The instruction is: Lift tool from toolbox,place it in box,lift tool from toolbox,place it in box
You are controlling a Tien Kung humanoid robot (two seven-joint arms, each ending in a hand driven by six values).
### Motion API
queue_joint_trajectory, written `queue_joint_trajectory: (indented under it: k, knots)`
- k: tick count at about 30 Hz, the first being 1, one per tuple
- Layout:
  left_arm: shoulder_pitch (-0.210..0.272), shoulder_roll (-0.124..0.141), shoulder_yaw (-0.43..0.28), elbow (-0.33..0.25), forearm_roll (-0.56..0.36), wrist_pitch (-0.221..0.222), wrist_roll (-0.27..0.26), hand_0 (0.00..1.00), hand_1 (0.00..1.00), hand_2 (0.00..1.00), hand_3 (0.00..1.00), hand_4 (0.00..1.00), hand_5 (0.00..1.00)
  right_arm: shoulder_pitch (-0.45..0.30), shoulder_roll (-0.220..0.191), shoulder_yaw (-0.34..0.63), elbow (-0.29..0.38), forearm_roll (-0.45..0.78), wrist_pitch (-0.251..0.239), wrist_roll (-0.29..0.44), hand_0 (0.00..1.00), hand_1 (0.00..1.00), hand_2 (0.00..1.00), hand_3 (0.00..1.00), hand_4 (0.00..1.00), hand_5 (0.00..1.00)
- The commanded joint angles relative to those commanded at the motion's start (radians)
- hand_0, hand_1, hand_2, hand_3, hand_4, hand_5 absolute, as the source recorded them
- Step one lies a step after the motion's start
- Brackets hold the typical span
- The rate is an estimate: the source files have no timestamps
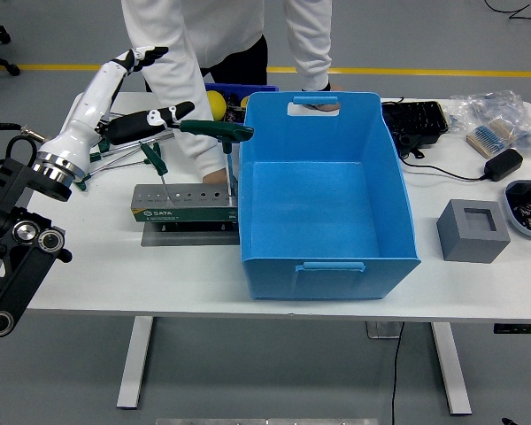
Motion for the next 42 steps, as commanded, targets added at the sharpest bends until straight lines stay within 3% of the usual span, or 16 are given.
queue_joint_trajectory:
  k: [6, 9, 17, 18, 21, 23, 24, 29, 30, 35, 36, 42]
  knots:
    - [-0.108, 0.005, 0.126, 0.063, 0.254, -0.046, 0.046, 0.947, 0.937, 0.96, 0.914, 0.998, 0.499, 0.0, 0.0, 0.005, 0.0, -0.01, 0.0, -0.003, 0.704, 0.695, 0.738, 0.599, 0.831, 0.72]
    - [-0.146, -0.005, 0.171, 0.103, 0.316, -0.059, 0.068, 0.947, 0.937, 0.96, 0.914, 0.998, 0.499, -0.001, 0.001, 0.007, 0.0, -0.012, 0.0, -0.004, 0.704, 0.695, 0.738, 0.599, 0.831, 0.72]
    - [-0.229, -0.025, 0.265, 0.219, 0.345, -0.092, 0.111, 0.941, 0.931, 0.952, 0.912, 0.998, 0.492, -0.001, 0.0, 0.011, 0.0, -0.02, 0.001, -0.006, 0.709, 0.695, 0.736, 0.599, 0.831, 0.72]
    - [-0.236, -0.026, 0.271, 0.227, 0.345, -0.095, 0.115, 0.849, 0.842, 0.858, 0.838, 0.998, 0.517, -0.001, 0.0, 0.011, 0.0, -0.021, 0.001, -0.006, 0.705, 0.694, 0.736, 0.599, 0.831, 0.72]
    - [-0.259, -0.035, 0.296, 0.26, 0.342, -0.095, 0.129, 0.849, 0.842, 0.858, 0.838, 0.998, 0.517, -0.001, -0.001, 0.012, 0.0, -0.021, 0.001, -0.006, 0.705, 0.694, 0.736, 0.599, 0.831, 0.72]
    - [-0.271, -0.042, 0.31, 0.282, 0.34, -0.085, 0.134, 0.849, 0.842, 0.858, 0.838, 0.998, 0.517, -0.002, 0.0, 0.013, 0.001, -0.023, 0.001, -0.007, 0.705, 0.694, 0.736, 0.599, 0.831, 0.72]
    - [-0.275, -0.045, 0.315, 0.29, 0.34, -0.081, 0.134, 0.767, 0.737, 0.744, 0.755, 0.998, 0.547, -0.002, 0.0, 0.014, 0.001, -0.024, 0.001, -0.007, 0.706, 0.695, 0.736, 0.599, 0.831, 0.72]
    - [-0.3, -0.056, 0.35, 0.333, 0.344, -0.061, 0.14, 0.767, 0.737, 0.744, 0.755, 0.998, 0.547, -0.004, 0.0, 0.018, 0.001, -0.034, 0.0, -0.01, 0.706, 0.695, 0.736, 0.599, 0.831, 0.72]
    - [-0.304, -0.057, 0.355, 0.34, 0.345, -0.059, 0.142, 0.651, 0.634, 0.631, 0.669, 0.998, 0.577, -0.004, 0.0, 0.019, 0.001, -0.034, 0.001, -0.01, 0.712, 0.695, 0.736, 0.599, 0.832, 0.721]
    - [-0.319, -0.062, 0.389, 0.367, 0.349, -0.048, 0.15, 0.651, 0.634, 0.631, 0.669, 0.998, 0.577, -0.007, 0.001, 0.021, 0.001, -0.037, 0.0, -0.011, 0.712, 0.695, 0.736, 0.599, 0.832, 0.721]
    - [-0.321, -0.062, 0.397, 0.372, 0.349, -0.044, 0.151, 0.55, 0.486, 0.493, 0.562, 0.998, 0.613, -0.007, 0.001, 0.021, 0.001, -0.037, 0.0, -0.011, 0.712, 0.694, 0.736, 0.599, 0.832, 0.721]
    - [-0.332, -0.065, 0.427, 0.397, 0.357, -0.009, 0.153, 0.55, 0.486, 0.493, 0.562, 0.998, 0.613, -0.008, 0.001, 0.022, 0.002, -0.039, 0.0, -0.012, 0.712, 0.694, 0.736, 0.599, 0.832, 0.721]
